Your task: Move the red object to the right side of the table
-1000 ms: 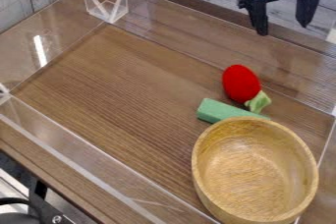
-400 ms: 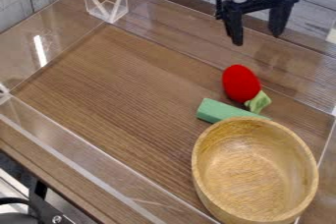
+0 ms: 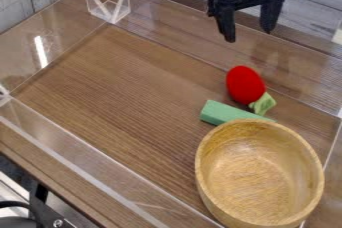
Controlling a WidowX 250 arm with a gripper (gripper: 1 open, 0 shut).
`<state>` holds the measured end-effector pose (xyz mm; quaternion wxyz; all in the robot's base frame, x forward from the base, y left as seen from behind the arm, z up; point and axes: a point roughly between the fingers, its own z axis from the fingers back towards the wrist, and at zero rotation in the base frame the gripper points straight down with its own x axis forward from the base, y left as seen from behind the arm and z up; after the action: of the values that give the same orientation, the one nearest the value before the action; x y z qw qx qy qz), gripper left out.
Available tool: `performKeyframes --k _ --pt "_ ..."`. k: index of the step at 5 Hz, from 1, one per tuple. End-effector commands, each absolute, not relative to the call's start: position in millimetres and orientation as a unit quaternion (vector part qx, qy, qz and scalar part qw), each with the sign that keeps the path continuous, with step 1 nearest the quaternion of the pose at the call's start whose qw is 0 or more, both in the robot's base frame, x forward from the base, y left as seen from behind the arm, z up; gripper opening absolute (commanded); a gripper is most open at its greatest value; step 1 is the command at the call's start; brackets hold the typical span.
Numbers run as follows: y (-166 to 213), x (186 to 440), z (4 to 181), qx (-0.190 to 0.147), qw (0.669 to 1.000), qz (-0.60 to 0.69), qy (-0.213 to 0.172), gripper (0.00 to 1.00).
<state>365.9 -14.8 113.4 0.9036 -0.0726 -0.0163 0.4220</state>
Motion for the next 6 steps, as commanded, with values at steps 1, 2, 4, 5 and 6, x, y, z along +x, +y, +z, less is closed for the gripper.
performKeyframes --k 1,2,4,5,6 --pt "-16 371 136.7 -0.083 0.906 0.413 -0.046 1.0" --pt "-20 372 136.4 -0.081 0.911 0.402 -0.044 1.0" --pt "-50 373 144.3 -0.073 0.9 0.428 -0.041 1.0" --pt "-66 373 146.5 -0.065 0.897 0.435 -0.04 1.0" --pt "-57 363 144.0 -0.058 0.893 0.444 -0.042 1.0"
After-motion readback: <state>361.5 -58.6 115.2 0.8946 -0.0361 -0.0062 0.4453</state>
